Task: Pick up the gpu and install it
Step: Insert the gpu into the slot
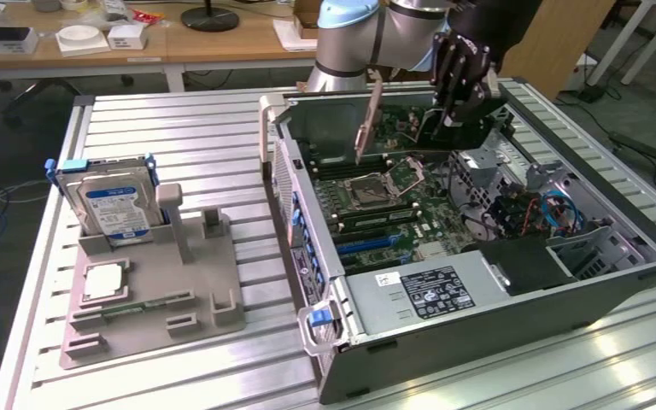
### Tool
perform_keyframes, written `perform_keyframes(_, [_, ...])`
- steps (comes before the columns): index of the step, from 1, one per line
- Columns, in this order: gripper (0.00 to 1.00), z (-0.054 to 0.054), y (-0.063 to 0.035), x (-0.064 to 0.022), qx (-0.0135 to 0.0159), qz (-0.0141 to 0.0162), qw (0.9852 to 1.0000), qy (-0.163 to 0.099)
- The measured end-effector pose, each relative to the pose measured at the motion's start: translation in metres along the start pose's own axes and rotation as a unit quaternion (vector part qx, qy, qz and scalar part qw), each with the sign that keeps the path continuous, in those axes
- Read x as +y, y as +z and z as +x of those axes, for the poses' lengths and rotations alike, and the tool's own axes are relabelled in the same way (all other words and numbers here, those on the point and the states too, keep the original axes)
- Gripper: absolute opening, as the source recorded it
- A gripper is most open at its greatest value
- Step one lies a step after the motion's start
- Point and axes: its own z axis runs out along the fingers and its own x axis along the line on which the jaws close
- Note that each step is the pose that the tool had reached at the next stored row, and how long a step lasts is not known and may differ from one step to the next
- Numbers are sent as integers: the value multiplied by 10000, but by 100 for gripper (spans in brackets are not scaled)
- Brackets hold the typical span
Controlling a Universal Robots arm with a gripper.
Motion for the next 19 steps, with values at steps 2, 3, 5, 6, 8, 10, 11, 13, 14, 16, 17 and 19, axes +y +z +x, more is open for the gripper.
perform_keyframes(2, [27,0,0,0,1,-3,10000,-81])
perform_keyframes(3, [27,0,0,0,2,-4,9999,-111])
perform_keyframes(5, [27,1,1,-1,1,-4,9999,-116])
perform_keyframes(6, [27,1,1,2,1,-5,9999,-116])
perform_keyframes(8, [27,1,1,2,1,-5,9999,-116])
perform_keyframes(10, [27,1,8,2,1,-5,9999,-116])
perform_keyframes(11, [27,2,24,2,0,-4,9999,-117])
perform_keyframes(13, [27,3,59,2,1,-5,9999,-119])
perform_keyframes(14, [27,4,78,1,2,-5,9999,-121])
perform_keyframes(16, [27,5,112,1,2,-7,9999,-171])
perform_keyframes(17, [27,5,121,1,4,-9,9998,-222])
perform_keyframes(19, [27,6,142,1,4,-11,9996,-287])
